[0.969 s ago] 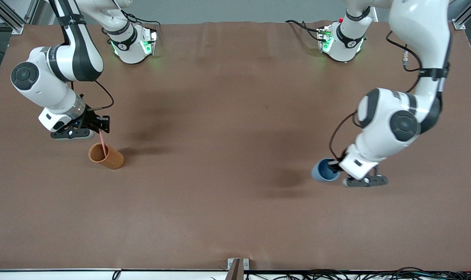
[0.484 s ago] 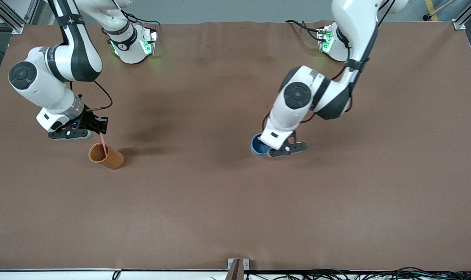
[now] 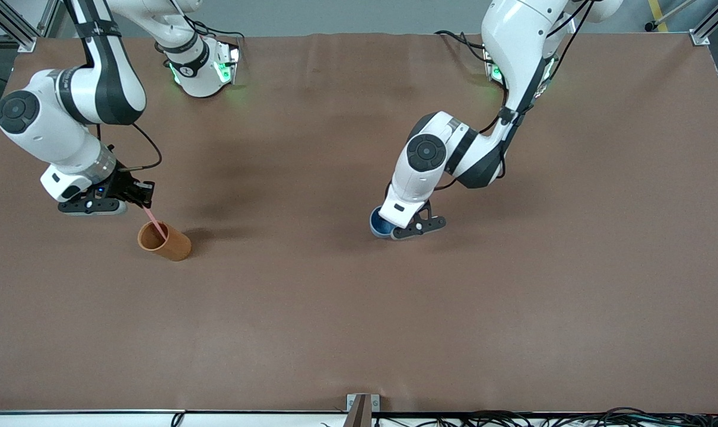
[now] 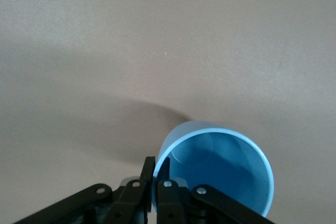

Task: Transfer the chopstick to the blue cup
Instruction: 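Lift the chopstick with the right gripper while the left gripper slides the cup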

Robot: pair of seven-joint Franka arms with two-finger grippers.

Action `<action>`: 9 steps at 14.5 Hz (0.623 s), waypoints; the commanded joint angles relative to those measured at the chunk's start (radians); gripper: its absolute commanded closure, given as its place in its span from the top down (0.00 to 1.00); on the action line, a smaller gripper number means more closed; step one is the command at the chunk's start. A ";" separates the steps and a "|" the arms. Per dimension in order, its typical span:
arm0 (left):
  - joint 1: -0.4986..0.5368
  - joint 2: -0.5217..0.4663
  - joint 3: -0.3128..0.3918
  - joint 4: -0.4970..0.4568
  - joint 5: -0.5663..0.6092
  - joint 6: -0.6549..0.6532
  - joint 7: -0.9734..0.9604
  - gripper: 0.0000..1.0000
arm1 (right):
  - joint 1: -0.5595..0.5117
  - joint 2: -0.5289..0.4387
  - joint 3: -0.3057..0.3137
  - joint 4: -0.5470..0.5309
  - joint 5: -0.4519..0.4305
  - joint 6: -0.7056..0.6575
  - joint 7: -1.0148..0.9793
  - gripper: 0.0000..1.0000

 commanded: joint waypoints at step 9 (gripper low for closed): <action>0.093 -0.234 0.014 0.009 0.075 -0.182 0.067 1.00 | -0.003 0.047 0.013 0.598 0.010 -0.757 0.039 0.06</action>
